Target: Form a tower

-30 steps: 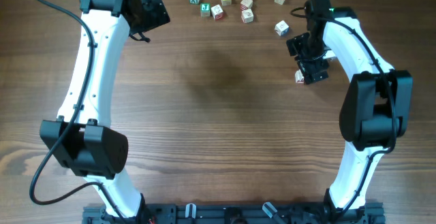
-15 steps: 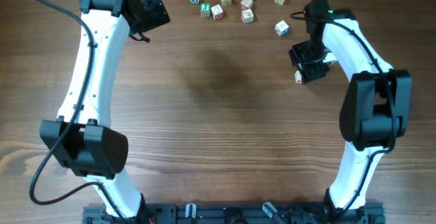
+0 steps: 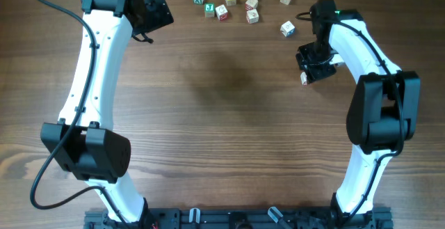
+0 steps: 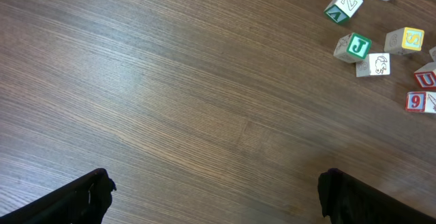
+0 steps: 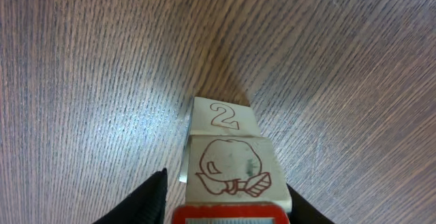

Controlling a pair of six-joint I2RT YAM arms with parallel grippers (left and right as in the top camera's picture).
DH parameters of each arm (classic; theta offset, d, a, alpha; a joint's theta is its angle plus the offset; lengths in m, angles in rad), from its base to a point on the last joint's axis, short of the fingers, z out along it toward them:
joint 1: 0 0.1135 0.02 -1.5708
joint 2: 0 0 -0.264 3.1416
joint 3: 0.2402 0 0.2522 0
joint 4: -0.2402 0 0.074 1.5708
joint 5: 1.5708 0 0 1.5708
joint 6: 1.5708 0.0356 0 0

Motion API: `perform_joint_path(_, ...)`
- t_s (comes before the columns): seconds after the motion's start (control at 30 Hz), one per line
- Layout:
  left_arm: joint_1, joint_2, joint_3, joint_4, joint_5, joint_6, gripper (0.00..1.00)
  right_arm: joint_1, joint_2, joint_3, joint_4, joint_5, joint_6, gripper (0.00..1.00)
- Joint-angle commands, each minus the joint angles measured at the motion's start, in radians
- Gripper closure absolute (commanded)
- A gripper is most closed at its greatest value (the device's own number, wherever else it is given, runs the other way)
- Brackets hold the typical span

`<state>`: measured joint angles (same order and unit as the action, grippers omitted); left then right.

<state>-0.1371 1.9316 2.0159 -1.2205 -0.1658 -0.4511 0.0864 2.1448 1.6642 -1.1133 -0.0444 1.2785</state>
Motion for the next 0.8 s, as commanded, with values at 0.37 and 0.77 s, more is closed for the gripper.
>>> perform_joint_path(0.37,0.002,-0.025,-0.002,0.000,0.005,-0.002,0.00,0.006,-0.024,-0.006,-0.006,-0.017,0.005,0.66)
perform_joint_path(0.77,0.002,-0.025,-0.002,0.000,0.005,-0.002,0.00,0.006,-0.024,-0.006,-0.002,-0.035,0.008,0.71)
